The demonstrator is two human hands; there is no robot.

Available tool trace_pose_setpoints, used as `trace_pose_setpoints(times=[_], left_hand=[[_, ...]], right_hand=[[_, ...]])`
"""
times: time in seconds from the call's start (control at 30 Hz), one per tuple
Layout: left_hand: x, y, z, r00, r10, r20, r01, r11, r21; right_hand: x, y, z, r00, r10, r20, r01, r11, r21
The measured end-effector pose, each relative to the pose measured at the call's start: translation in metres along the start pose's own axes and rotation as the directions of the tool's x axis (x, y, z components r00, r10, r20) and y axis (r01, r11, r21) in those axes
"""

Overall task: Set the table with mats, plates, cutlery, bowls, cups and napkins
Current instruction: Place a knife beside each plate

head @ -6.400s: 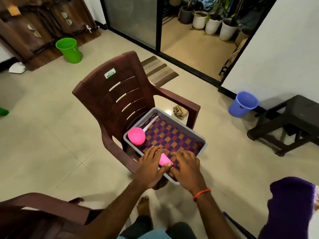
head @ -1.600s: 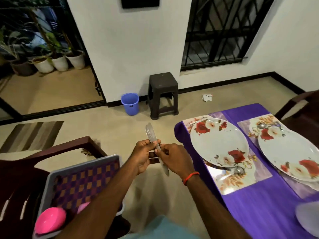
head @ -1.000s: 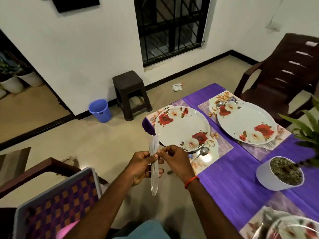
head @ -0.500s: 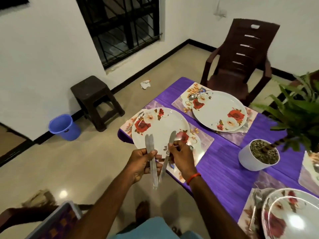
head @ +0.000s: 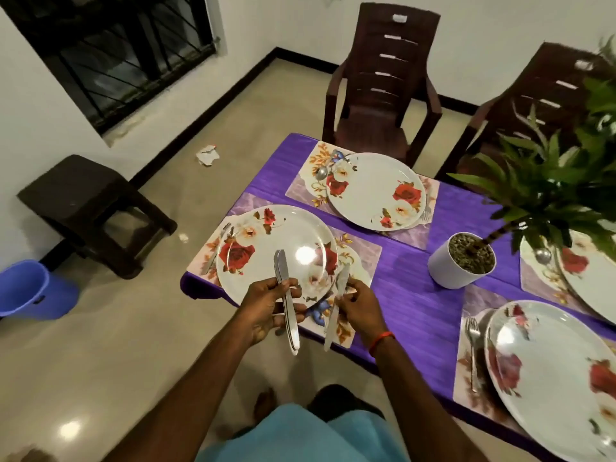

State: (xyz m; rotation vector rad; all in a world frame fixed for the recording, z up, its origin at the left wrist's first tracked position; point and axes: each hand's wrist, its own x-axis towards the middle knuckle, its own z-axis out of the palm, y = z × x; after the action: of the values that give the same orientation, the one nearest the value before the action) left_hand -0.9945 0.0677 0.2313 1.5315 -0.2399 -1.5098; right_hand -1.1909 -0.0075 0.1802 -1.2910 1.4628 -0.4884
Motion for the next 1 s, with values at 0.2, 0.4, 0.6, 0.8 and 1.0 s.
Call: trace_pose_setpoints(times=[0.2, 0.4, 0.6, 0.8, 1.0], left_hand=[[0.012, 0.001, 0.004, 0.999, -0.038, 0.031, 0.038, 0.999, -0.015], [0.022, 0.005, 0.01, 0.999, -0.045, -0.001, 0.045, 0.998, -0.034], [0.026, 0.001, 0.018, 0.998, -0.055, -0.032, 0.053, 0.998, -0.042], [0.027, -0.008, 0.022, 0.995, -0.07, -0.076, 0.065, 0.996, -0.064], [0.025, -0.011, 0.026, 0.994, -0.052, -0.099, 0.048, 0.998, -0.049]], right_hand=[[0.029, 0.016, -0.015, 0.996, 0.038, -0.085, -0.04, 0.999, -0.022], [0.046, 0.028, -0.017, 0.989, 0.059, -0.135, -0.07, 0.995, -0.076], [0.062, 0.047, -0.012, 0.991, 0.06, -0.122, -0.078, 0.986, -0.148], [0.068, 0.055, -0.012, 0.992, 0.065, -0.109, -0.084, 0.979, -0.184], [0.065, 0.049, -0.017, 0.997, 0.008, -0.074, -0.023, 0.979, -0.201]])
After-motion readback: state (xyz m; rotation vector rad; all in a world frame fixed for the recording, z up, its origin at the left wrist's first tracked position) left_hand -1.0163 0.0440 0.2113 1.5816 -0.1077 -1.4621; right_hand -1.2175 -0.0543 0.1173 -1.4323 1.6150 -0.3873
